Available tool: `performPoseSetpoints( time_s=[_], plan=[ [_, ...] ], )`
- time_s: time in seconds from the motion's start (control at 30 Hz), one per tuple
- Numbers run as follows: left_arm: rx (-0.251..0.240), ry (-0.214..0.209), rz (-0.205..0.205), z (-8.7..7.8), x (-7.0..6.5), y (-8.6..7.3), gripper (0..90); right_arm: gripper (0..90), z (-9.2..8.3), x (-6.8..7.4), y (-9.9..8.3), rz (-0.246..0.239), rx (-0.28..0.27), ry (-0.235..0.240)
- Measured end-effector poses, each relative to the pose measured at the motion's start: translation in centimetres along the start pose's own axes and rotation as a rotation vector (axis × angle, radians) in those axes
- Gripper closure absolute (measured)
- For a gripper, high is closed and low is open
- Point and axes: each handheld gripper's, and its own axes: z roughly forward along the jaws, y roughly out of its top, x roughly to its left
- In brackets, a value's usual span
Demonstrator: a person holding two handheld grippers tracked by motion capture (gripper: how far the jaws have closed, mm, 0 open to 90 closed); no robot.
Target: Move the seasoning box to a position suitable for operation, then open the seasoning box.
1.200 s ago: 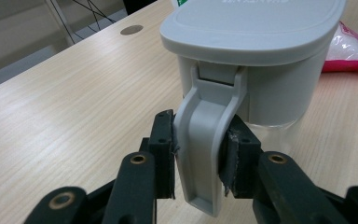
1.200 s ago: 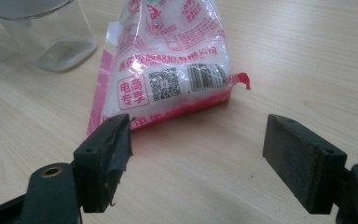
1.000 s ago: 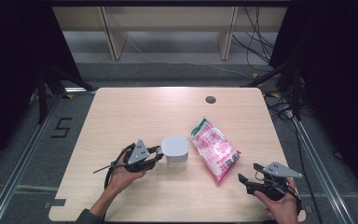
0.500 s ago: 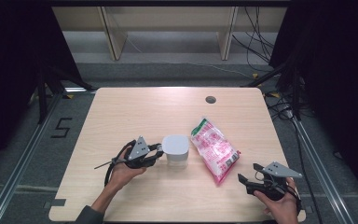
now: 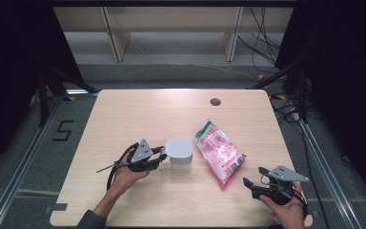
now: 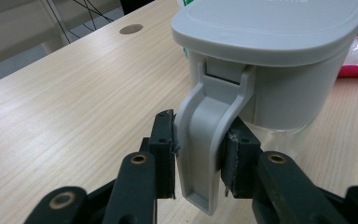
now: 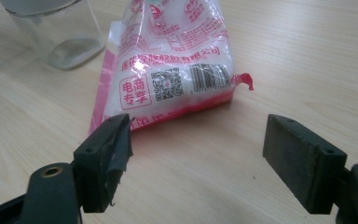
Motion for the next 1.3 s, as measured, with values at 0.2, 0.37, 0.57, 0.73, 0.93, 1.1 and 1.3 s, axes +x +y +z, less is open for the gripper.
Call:
performPoseSetpoints(
  time_s=[0.2,0.37,0.57,0.73,0.93,1.1,1.3],
  plan=[
    [0.022,0.002,-0.03,-0.7,0.1,0.1,53.7,24.6,0.1,-0.3,0.0,-0.028,-0.011,0.006],
    [0.042,-0.009,-0.046,-1.6,0.0,0.2,42.7,24.6,0.1,-0.2,-0.1,0.006,0.0,0.004],
    [0.03,0.003,-0.065,-3.2,-0.1,0.6,35.8,24.6,0.1,-0.2,-0.1,0.0,-0.005,0.007],
    [0.026,0.009,-0.075,-4.3,-0.1,0.9,32.1,24.6,0.1,-0.4,-0.1,-0.029,-0.008,0.008],
    [0.023,0.022,-0.093,-4.8,-0.4,1.1,29.8,24.6,0.2,-0.3,0.0,-0.038,-0.007,0.008],
    [0.026,0.025,-0.077,-5.3,-0.3,1.3,29.6,24.5,0.2,-0.3,0.0,-0.041,-0.005,0.006],
    [0.001,0.037,-0.101,-5.9,-0.3,1.7,30.1,24.6,0.3,-0.1,0.0,-0.027,0.005,0.01]
  ],
)
